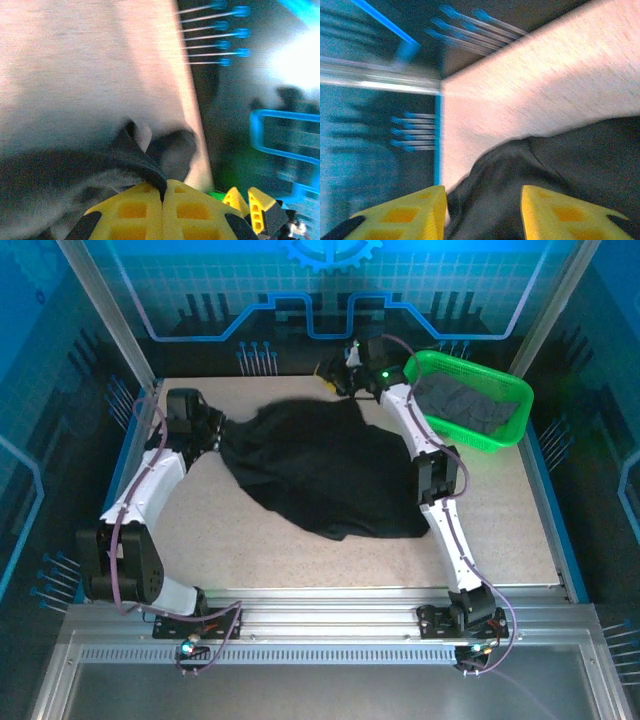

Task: Fold and stack the t-shirts

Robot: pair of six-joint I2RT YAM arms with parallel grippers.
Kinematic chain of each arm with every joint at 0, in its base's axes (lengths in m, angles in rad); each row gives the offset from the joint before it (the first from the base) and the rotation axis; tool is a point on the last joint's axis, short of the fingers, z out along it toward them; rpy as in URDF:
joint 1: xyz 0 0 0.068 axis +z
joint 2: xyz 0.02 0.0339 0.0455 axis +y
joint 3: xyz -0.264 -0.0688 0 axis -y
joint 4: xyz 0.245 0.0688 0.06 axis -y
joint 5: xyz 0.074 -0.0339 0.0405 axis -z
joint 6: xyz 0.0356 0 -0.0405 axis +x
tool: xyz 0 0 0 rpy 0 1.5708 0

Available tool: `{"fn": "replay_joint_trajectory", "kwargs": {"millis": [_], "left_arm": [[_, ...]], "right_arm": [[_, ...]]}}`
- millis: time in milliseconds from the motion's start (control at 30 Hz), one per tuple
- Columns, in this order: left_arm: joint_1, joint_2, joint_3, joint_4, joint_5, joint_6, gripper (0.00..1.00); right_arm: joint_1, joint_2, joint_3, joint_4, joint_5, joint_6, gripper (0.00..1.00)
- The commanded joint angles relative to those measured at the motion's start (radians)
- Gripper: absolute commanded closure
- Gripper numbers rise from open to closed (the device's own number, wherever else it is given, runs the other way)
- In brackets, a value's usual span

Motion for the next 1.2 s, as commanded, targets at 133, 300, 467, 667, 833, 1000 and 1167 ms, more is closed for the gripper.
{"fn": "replay_joint_trajectory", "kwargs": {"millis": [133, 300, 467, 667, 833, 1000, 1167], "left_arm": [[-0.006, -0.179, -0.101, -0.222, -0.05, 0.102, 0.51], [-0.023, -0.226, -0.16, -0.252, 0.031, 0.111, 0.51], [-0.043, -0.237, -0.163, -0.34, 0.086, 0.146, 0.51], [-0.033, -0.237, -0.156, -0.536, 0.028, 0.315, 0.41], [-0.015, -0.118, -0.193, -0.455, 0.123, 0.324, 0.35], [-0.103, 0.062, -0.088, -0.392, 0.136, 0.325, 0.31], [-0.208, 0.268, 0.13, -0.589, -0.021, 0.425, 0.31]], "right_arm": [[-0.076, -0.371, -0.416, -0.048, 0.182, -0.2, 0.48], [-0.139, -0.365, -0.445, -0.215, 0.298, -0.249, 0.56], [-0.109, -0.377, -0.446, -0.253, 0.343, -0.353, 0.61], [-0.03, -0.682, -0.837, -0.151, 0.424, -0.378, 0.6], [0.031, -0.984, -1.326, -0.077, 0.449, -0.288, 0.56], [0.051, -1.173, -1.692, -0.063, 0.425, -0.245, 0.5], [0.054, -1.204, -1.811, -0.094, 0.393, -0.262, 0.44]]}}
